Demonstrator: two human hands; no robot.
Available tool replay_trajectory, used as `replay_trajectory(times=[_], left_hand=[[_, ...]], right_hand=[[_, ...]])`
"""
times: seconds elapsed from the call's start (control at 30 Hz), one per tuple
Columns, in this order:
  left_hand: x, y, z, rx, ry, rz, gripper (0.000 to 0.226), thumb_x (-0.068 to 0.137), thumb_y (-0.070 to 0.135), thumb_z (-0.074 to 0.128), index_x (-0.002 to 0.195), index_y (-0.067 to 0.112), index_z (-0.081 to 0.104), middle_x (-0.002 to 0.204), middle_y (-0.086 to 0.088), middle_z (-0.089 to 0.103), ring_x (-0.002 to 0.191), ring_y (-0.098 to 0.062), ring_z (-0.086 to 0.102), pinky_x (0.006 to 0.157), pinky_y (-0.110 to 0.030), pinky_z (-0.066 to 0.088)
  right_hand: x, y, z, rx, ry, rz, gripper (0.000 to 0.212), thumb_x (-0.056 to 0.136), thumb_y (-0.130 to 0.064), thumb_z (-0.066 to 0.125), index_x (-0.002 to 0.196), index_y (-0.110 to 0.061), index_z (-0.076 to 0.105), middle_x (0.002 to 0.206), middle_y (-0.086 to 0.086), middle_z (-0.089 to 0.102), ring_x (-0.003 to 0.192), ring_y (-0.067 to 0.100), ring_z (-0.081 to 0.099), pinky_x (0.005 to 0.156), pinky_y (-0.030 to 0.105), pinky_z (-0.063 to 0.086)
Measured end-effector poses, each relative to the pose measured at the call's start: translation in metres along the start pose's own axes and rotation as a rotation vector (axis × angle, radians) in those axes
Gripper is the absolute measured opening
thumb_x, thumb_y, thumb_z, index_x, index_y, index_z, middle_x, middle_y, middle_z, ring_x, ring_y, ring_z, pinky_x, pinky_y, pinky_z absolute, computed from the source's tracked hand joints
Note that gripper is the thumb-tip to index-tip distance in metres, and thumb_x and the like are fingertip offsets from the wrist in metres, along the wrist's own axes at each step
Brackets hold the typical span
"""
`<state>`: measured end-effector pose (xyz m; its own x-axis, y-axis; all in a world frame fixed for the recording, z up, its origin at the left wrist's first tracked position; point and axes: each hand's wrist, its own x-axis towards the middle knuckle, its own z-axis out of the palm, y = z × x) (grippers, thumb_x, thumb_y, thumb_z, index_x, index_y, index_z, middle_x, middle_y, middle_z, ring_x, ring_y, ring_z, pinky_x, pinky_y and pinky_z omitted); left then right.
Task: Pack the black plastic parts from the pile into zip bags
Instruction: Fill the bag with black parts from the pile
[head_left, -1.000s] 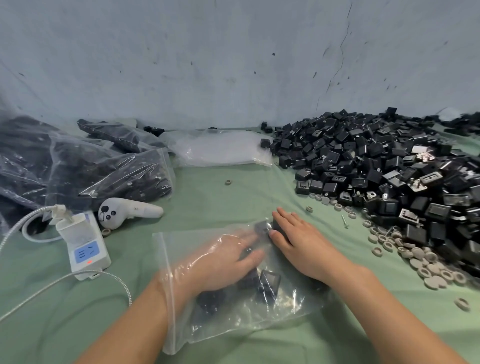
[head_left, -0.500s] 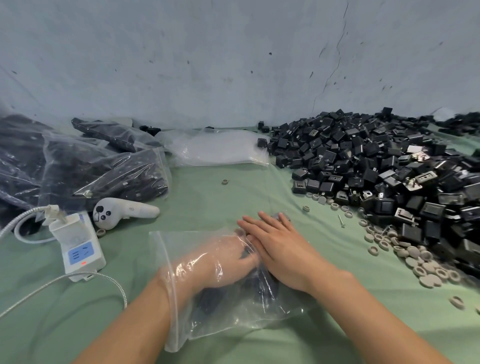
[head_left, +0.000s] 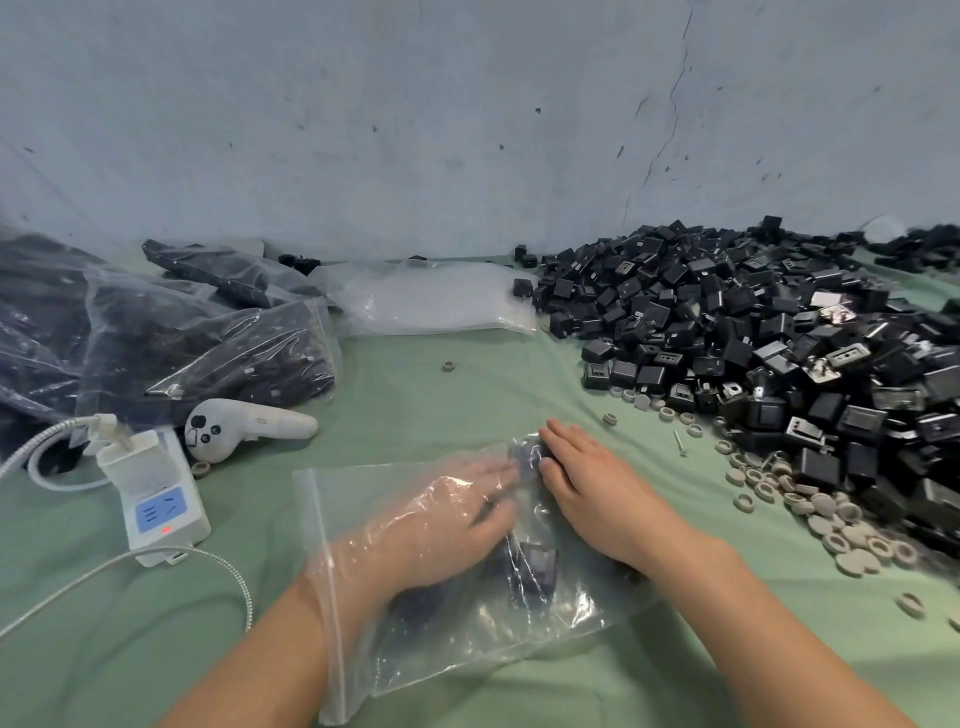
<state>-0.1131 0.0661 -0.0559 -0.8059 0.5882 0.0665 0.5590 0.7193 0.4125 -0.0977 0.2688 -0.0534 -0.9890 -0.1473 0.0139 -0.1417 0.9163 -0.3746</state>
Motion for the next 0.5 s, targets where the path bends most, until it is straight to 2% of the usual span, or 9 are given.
replay_trajectory(times=[0.07, 0.17, 0.27, 0.33, 0.4, 0.47, 0.5], left_hand=[[0.005, 0.000, -0.001, 0.075, -0.033, 0.015, 0.053, 0.102, 0.040, 0.039, 0.153, 0.030, 0.034, 0.161, 0.018, 0.023, 0.147, -0.004, 0.020, 0.114, -0.013, 0.002], [0.012, 0.000, -0.001, 0.143, -0.075, 0.031, 0.061, 0.097, 0.045, 0.032, 0.156, 0.031, 0.025, 0.163, 0.018, 0.014, 0.146, -0.007, 0.021, 0.116, -0.017, 0.004], [0.013, -0.002, 0.001, 0.139, -0.045, 0.068, 0.067, 0.090, 0.050, 0.025, 0.154, 0.034, 0.027, 0.162, 0.022, 0.017, 0.143, -0.004, 0.024, 0.115, -0.013, 0.007], [0.009, 0.000, 0.001, 0.041, 0.033, 0.097, 0.056, 0.093, 0.048, 0.031, 0.147, 0.035, 0.040, 0.154, 0.026, 0.030, 0.135, 0.002, 0.031, 0.105, 0.000, 0.005], [0.005, 0.005, -0.002, -0.121, 0.083, 0.134, 0.043, 0.097, 0.042, 0.038, 0.137, 0.036, 0.052, 0.143, 0.034, 0.035, 0.125, 0.016, 0.036, 0.097, 0.007, 0.009], [-0.001, 0.006, -0.006, -0.295, 0.063, 0.107, 0.035, 0.097, 0.040, 0.043, 0.129, 0.050, 0.054, 0.130, 0.052, 0.037, 0.119, 0.029, 0.034, 0.096, 0.007, 0.016], [-0.003, 0.006, -0.008, -0.349, 0.042, 0.066, 0.032, 0.096, 0.043, 0.045, 0.122, 0.060, 0.052, 0.124, 0.054, 0.041, 0.118, 0.029, 0.035, 0.097, 0.005, 0.021]], right_hand=[[0.000, 0.001, 0.002, 0.000, -0.009, -0.008, 0.054, 0.108, -0.037, 0.025, 0.159, -0.020, 0.015, 0.167, -0.004, 0.009, 0.153, 0.013, 0.004, 0.119, 0.023, 0.001], [-0.001, 0.002, 0.002, 0.012, -0.012, -0.022, 0.052, 0.108, -0.038, 0.026, 0.158, -0.030, 0.017, 0.167, -0.004, 0.008, 0.154, 0.016, 0.002, 0.121, 0.029, 0.004], [-0.001, 0.001, 0.002, -0.009, -0.023, -0.034, 0.050, 0.107, -0.041, 0.027, 0.156, -0.039, 0.019, 0.167, -0.003, 0.007, 0.154, 0.019, 0.002, 0.122, 0.033, 0.008], [-0.001, 0.000, 0.004, -0.061, -0.023, -0.028, 0.050, 0.107, -0.043, 0.026, 0.156, -0.041, 0.019, 0.168, -0.003, 0.006, 0.154, 0.019, 0.001, 0.122, 0.036, 0.011], [0.000, -0.001, 0.005, -0.095, -0.019, -0.022, 0.050, 0.106, -0.044, 0.024, 0.156, -0.041, 0.018, 0.168, -0.003, 0.006, 0.154, 0.019, 0.001, 0.123, 0.037, 0.013], [0.000, 0.000, 0.006, -0.093, -0.015, -0.021, 0.050, 0.106, -0.044, 0.023, 0.156, -0.041, 0.018, 0.168, -0.003, 0.006, 0.154, 0.019, 0.001, 0.122, 0.037, 0.013], [0.000, 0.000, 0.006, -0.091, -0.014, -0.023, 0.050, 0.106, -0.044, 0.023, 0.156, -0.040, 0.019, 0.167, -0.002, 0.006, 0.154, 0.019, 0.001, 0.122, 0.037, 0.013]])
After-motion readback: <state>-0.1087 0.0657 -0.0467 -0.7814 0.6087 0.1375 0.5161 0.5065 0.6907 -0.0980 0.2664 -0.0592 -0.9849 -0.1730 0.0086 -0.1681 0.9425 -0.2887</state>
